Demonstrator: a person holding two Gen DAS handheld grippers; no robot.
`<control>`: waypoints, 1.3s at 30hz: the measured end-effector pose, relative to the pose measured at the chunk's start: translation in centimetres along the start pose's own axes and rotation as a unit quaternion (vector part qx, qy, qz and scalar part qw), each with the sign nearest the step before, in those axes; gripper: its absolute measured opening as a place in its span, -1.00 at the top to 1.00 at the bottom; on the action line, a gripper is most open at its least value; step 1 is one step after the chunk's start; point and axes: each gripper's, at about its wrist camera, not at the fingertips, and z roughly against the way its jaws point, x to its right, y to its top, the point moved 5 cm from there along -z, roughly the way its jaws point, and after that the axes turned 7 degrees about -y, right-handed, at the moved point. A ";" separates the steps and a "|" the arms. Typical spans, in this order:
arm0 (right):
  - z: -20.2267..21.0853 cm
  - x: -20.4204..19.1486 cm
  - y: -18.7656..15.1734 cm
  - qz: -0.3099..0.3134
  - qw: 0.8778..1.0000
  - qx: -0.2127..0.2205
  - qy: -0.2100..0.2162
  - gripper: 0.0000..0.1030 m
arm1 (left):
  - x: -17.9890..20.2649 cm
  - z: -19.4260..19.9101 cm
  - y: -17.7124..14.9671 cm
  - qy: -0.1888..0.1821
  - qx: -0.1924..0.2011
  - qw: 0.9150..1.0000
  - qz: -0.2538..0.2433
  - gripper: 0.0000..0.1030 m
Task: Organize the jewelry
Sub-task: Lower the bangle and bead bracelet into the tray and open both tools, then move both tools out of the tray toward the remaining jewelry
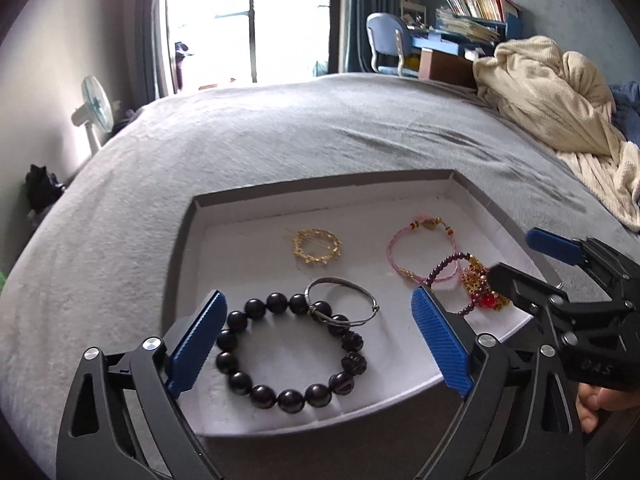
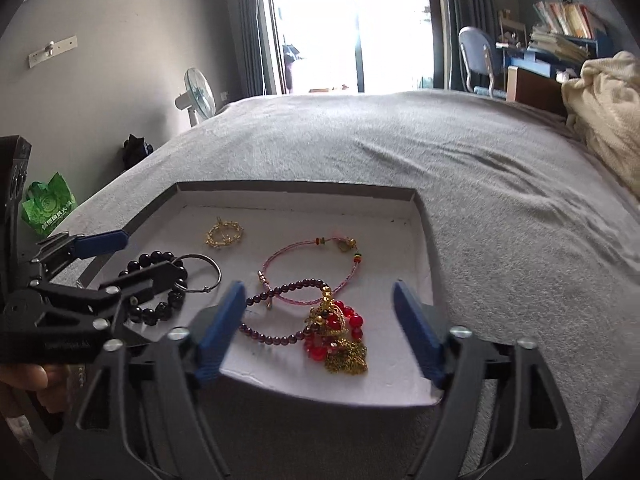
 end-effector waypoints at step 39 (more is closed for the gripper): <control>8.7 0.1 -5.1 -0.029 0.997 0.076 0.010 -0.90 | 1.1 9.6 -7.2 0.033 0.098 0.994 0.023 -0.90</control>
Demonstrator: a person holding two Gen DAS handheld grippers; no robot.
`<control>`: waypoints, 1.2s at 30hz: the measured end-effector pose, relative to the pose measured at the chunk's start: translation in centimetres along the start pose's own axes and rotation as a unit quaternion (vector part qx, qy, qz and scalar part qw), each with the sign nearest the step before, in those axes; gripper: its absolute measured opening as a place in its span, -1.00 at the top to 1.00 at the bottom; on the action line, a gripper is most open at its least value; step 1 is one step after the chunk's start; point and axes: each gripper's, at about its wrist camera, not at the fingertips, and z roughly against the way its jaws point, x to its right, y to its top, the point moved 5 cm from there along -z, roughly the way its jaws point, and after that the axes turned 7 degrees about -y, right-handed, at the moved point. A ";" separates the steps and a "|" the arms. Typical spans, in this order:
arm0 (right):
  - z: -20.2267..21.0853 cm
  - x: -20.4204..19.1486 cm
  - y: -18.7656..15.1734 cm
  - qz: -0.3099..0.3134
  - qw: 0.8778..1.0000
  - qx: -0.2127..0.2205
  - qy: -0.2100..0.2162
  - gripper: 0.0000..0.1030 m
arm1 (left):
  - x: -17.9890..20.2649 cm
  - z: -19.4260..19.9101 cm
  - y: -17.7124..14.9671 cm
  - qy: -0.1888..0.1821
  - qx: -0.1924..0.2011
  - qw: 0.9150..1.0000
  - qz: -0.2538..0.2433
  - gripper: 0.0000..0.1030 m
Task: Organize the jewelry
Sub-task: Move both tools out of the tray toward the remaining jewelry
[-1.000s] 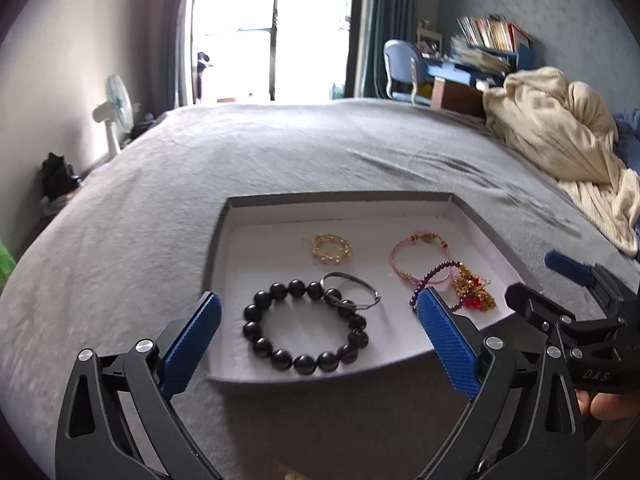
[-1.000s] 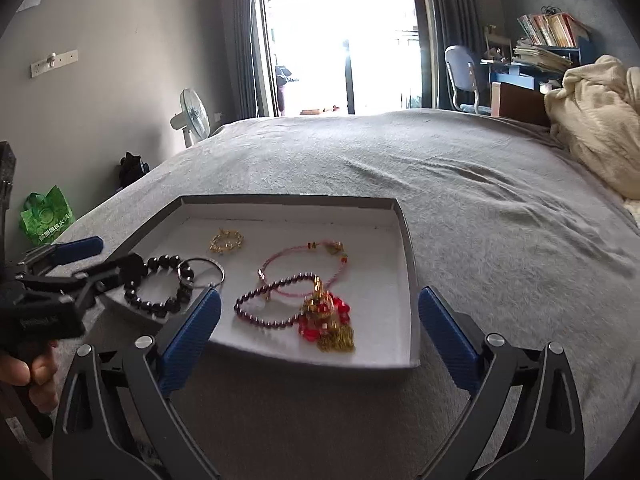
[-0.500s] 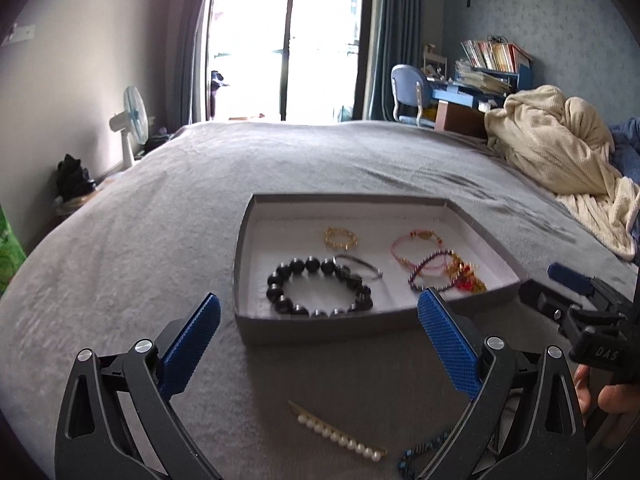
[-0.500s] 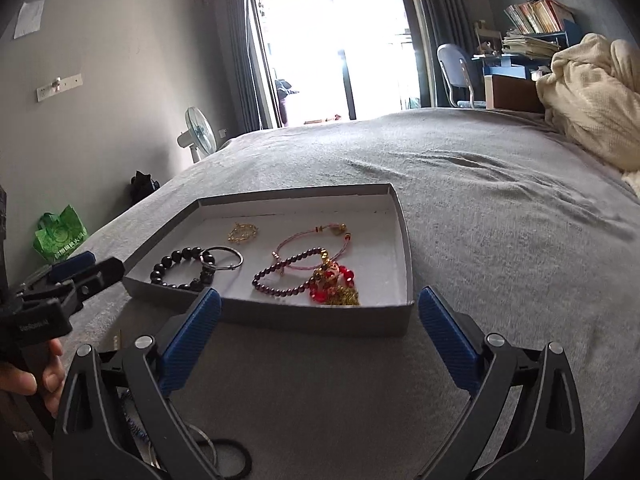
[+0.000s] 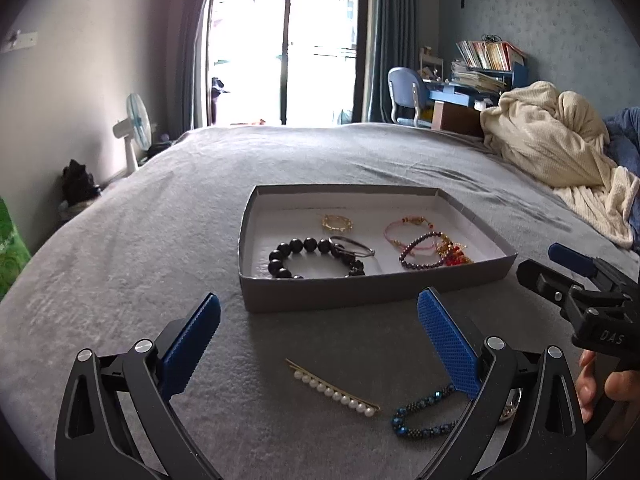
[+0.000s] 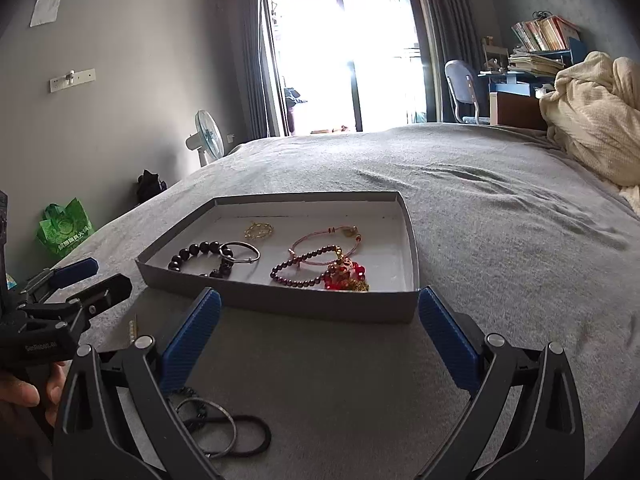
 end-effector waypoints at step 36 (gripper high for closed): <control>0.8 -0.7 -3.4 -0.001 0.996 -0.085 0.024 -0.90 | -0.7 -0.9 -4.1 -0.034 -0.118 0.992 0.036 -0.55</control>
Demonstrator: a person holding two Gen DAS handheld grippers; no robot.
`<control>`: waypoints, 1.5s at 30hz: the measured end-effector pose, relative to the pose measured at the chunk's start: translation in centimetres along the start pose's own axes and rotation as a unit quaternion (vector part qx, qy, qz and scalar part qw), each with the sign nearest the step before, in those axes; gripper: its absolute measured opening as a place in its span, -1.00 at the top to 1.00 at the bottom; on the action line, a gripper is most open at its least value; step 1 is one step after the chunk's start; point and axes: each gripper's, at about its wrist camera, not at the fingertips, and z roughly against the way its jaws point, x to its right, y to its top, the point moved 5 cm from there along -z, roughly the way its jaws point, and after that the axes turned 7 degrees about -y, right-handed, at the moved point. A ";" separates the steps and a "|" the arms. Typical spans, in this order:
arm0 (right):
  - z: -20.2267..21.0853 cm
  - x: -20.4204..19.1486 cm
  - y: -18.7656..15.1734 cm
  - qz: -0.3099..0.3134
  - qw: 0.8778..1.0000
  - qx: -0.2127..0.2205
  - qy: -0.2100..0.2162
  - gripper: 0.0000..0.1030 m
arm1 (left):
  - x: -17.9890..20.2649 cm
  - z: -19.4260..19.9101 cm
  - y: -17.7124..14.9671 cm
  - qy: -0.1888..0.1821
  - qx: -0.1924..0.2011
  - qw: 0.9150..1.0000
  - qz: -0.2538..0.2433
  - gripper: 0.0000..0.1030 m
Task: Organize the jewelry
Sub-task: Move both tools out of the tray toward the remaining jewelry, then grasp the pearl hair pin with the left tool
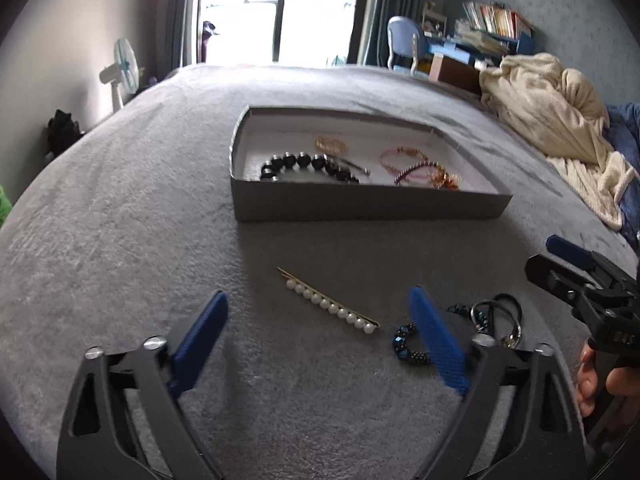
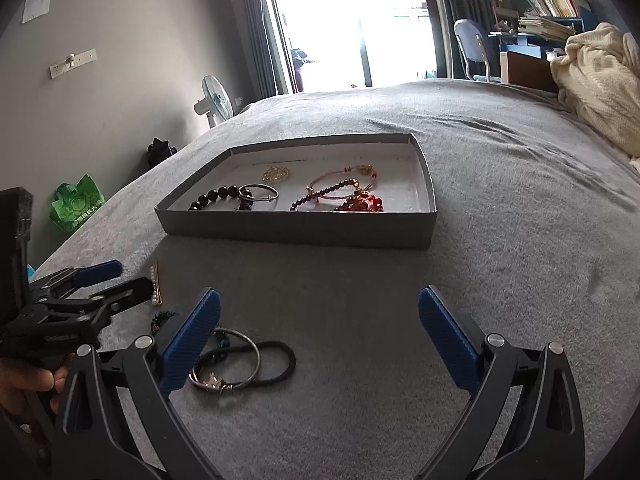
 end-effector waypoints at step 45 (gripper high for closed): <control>-0.2 -4.6 -3.1 0.077 0.987 -0.082 0.117 0.08 | -0.2 0.6 -1.5 -0.031 -0.032 0.998 -0.041 0.37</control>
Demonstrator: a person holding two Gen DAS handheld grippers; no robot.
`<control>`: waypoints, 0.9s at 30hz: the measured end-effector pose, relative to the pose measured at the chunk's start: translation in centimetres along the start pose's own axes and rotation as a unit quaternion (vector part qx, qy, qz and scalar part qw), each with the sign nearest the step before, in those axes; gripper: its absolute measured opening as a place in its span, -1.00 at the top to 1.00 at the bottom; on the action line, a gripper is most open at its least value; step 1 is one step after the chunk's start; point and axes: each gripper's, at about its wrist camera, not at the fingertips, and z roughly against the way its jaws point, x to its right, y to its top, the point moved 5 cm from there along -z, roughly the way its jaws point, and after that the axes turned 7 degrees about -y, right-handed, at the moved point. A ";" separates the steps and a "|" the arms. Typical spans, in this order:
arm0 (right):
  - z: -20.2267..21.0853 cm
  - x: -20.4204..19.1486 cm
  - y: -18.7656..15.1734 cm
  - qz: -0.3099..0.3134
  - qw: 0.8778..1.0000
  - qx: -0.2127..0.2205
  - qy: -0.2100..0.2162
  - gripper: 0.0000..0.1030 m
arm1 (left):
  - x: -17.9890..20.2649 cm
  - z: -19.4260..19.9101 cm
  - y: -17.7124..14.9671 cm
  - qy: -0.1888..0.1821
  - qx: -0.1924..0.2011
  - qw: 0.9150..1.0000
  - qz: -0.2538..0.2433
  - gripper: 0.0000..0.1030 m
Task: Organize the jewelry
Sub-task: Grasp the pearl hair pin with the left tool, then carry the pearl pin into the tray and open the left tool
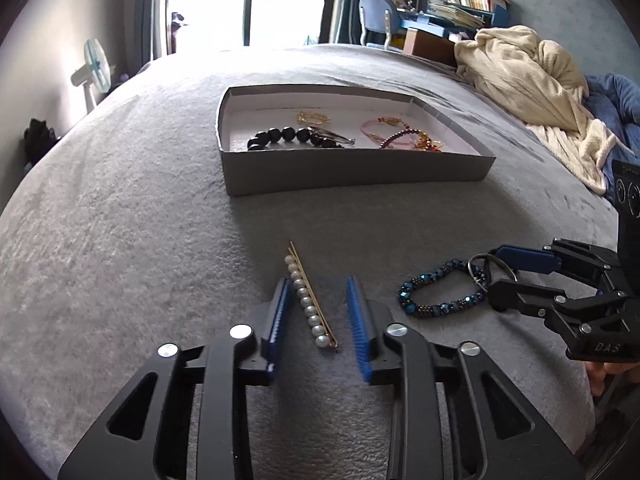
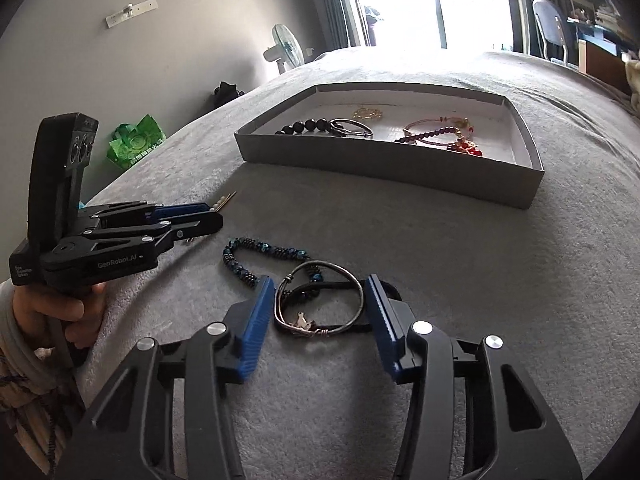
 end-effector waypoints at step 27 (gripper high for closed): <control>2.1 1.9 1.3 -0.052 0.997 0.059 0.000 0.09 | 1.1 1.7 1.7 -0.012 0.023 1.000 0.003 0.84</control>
